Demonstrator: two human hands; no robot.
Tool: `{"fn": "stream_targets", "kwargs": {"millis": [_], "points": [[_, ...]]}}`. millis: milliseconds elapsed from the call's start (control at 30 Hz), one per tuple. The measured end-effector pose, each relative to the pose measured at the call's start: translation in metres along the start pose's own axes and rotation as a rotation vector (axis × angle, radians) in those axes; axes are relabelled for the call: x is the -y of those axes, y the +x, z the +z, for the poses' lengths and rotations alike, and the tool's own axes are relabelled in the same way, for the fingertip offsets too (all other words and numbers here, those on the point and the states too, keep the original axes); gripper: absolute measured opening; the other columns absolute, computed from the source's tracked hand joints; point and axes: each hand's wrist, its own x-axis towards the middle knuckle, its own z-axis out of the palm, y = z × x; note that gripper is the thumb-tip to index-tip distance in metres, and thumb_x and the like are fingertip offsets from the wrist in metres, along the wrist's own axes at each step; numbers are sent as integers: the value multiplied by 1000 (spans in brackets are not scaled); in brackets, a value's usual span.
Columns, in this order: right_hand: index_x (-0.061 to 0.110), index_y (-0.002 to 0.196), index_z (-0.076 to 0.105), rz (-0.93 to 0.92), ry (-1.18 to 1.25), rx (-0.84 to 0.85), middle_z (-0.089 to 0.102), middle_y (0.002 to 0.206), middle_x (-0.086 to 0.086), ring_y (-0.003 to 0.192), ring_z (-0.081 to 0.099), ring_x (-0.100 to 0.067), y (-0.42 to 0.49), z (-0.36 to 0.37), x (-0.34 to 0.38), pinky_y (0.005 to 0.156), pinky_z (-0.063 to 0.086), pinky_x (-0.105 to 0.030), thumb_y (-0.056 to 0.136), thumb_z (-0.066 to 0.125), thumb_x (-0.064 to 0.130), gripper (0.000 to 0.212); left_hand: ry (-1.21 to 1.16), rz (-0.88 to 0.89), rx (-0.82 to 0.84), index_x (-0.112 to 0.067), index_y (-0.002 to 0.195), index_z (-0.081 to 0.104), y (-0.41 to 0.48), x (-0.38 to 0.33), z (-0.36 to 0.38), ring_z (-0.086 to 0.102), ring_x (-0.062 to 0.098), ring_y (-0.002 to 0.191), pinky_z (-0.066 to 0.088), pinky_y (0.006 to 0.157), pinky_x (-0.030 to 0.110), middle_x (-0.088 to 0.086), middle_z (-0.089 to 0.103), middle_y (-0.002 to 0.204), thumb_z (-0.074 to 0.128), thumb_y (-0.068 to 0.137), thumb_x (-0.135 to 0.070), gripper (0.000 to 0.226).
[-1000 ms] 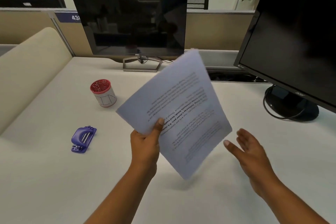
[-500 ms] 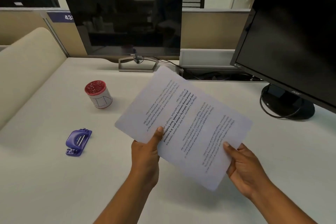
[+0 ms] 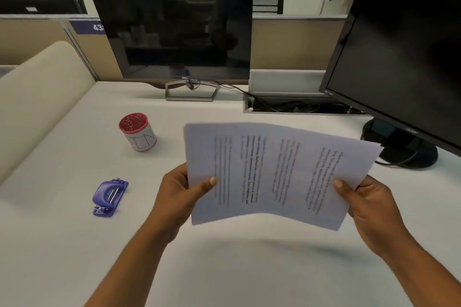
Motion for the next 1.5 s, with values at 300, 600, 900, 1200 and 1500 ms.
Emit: {"fn": "stream_targets", "kwargs": {"millis": [300, 600, 900, 1200, 1500], "points": [[12, 98, 75, 22, -48, 28, 79, 93, -6, 85, 75, -19, -6, 2, -21, 64, 58, -21, 70, 76, 19, 28, 165, 129, 1, -32, 100, 77, -13, 32, 7, 73, 20, 92, 60, 67, 27, -3, 78, 99, 75, 82, -27, 18], [20, 88, 78, -56, -90, -15, 80, 88, 3, 81, 75, -11, -9, 7, -12, 62, 57, -17, 72, 75, 23, 17, 184, 225, -97, -37, 88, 79, -17, 28, 8, 73, 21, 82, 60, 65, 32, -3, 79, 88, 68, 84, -26, 16], [28, 107, 67, 88, -381, 103, 77, 100, 7, 97, 71, -10, -2, -9, -41, 78, 59, -26, 71, 85, 22, 41, 220, 200, -44, -48, 100, 74, -15, 49, 12, 71, 9, 96, 56, 72, 16, -18, 77, 100, 75, 80, -22, 33], [18, 138, 49, 277, -148, -135, 56, 139, 0, 122, 55, -18, -13, 0, -71, 98, 44, -36, 85, 75, 12, 59, 112, 22, -165, -29, 89, 79, -18, 64, 26, 76, 19, 81, 63, 68, 41, -1, 80, 88, 69, 87, -25, 11], [38, 151, 31, 302, 21, -102, 48, 147, 0, 114, 66, -23, -36, 34, -72, 93, 54, -41, 84, 72, 27, 79, -585, -389, -535, -17, 108, 67, -38, 80, 57, 71, 28, 96, 56, 84, 43, 6, 78, 102, 67, 90, -7, 20]]}}
